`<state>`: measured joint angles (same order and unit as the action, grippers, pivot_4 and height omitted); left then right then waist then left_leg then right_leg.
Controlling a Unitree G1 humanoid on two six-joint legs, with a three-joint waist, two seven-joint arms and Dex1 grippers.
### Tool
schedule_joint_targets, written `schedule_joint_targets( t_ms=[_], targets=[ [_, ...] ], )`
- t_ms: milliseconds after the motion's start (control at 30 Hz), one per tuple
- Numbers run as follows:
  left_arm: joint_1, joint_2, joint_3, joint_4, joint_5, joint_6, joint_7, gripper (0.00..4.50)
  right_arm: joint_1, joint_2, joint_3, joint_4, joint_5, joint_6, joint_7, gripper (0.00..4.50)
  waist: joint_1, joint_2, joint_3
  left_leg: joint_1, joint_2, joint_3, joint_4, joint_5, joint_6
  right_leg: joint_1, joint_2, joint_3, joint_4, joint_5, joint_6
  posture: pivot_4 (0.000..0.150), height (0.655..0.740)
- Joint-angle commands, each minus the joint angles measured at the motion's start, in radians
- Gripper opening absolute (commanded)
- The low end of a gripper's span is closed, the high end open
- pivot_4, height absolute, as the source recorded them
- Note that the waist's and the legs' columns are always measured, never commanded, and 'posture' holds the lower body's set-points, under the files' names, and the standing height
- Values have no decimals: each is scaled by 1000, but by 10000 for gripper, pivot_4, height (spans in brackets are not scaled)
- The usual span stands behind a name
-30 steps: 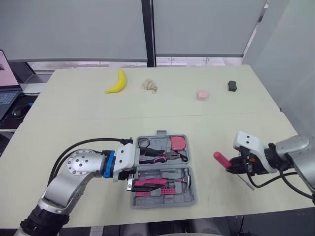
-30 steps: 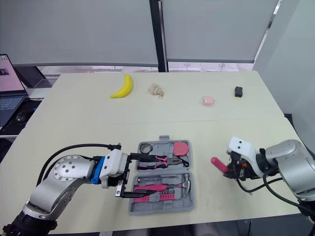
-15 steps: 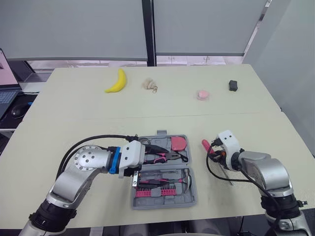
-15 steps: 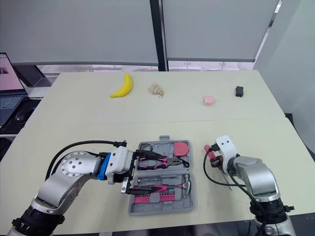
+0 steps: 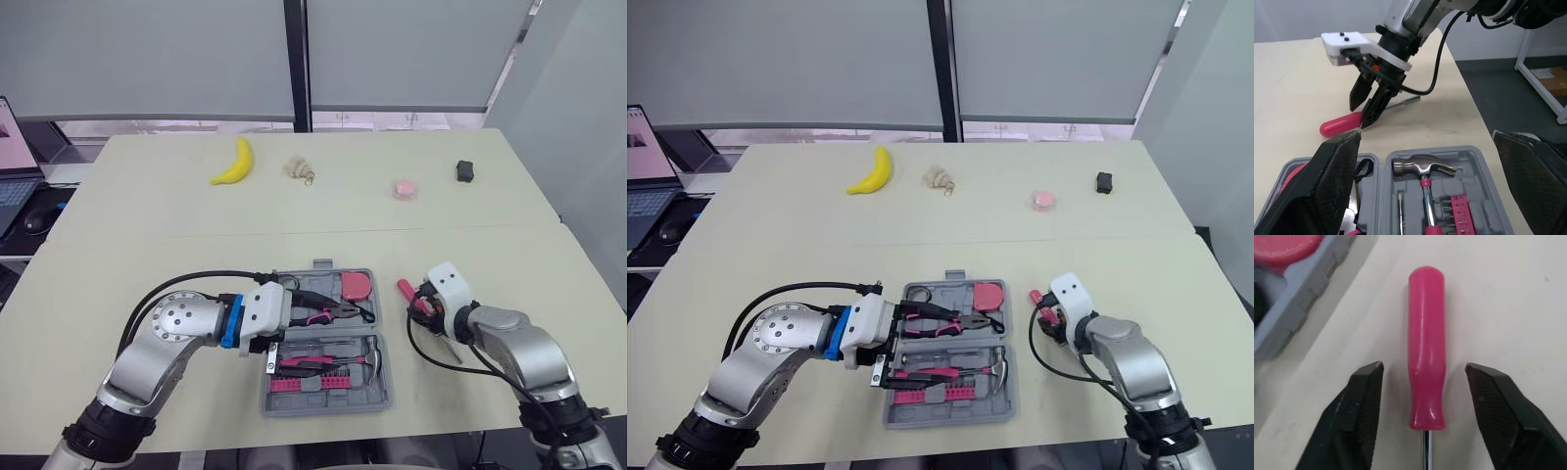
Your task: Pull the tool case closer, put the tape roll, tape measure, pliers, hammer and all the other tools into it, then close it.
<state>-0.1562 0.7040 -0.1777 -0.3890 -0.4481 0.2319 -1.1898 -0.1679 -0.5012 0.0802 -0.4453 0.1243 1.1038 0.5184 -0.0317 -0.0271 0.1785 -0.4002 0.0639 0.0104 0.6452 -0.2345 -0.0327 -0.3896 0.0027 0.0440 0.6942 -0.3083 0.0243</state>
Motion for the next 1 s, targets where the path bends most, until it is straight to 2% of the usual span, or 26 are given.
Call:
schedule_joint_targets(
  t_ms=[33, 200, 400, 567, 833, 933, 1000],
  targets=[
    [10, 12, 48, -22, -39, 10, 0, 45000, 33, -38, -67, -113, 50, -31, 33, 35653, 0, 0, 0, 0, 0, 0, 0, 0, 0, 0, 0, 0, 0, 0, 0, 1500, 7274],
    [26, 43, 78, -1, -37, -5, -24, 45000, 165, -108, -89, -141, 30, -209, 50, 35653, 0, 0, 0, 0, 0, -1, 0, 0, 0, 0, 0, 0, 0, -1, 0, 1500, 7274],
    [32, 63, 87, 14, -34, -24, -54, 45000, 248, -57, -45, -47, -11, -406, -1, 35653, -2, -1, 0, 1, 0, 0, 0, 0, 0, 1, 0, 0, -1, -1, 0, 1500, 7274],
    [23, 60, 96, 16, -50, -18, -62, 45000, 237, -2, -20, 101, -51, -573, -40, 35653, 0, -1, 0, 1, 0, 0, 0, 0, 0, 1, 0, 0, -1, -1, 0, 1500, 7274],
    [14, 25, 133, 8, -114, -2, -42, 45000, 216, 36, -14, 203, -53, -621, -48, 35653, 1, -1, 0, 0, 0, 0, 0, 0, 0, 1, 0, 1, -1, -1, -1, 1500, 7274],
    [14, 17, 145, 8, -125, -1, -34, 45000, 218, 48, -15, 209, -53, -626, -47, 29645, 0, -1, 0, 1, 0, 0, 0, 0, 0, 1, 0, 1, -1, -1, -1, 1500, 7274],
    [19, 22, 146, 11, -120, -10, -40, 45000, 220, 52, -13, 210, -55, -628, -46, 23811, 0, -1, 0, 1, 0, 0, 0, 0, 0, 1, 0, 1, -1, -1, -1, 1500, 7274]
  ],
)
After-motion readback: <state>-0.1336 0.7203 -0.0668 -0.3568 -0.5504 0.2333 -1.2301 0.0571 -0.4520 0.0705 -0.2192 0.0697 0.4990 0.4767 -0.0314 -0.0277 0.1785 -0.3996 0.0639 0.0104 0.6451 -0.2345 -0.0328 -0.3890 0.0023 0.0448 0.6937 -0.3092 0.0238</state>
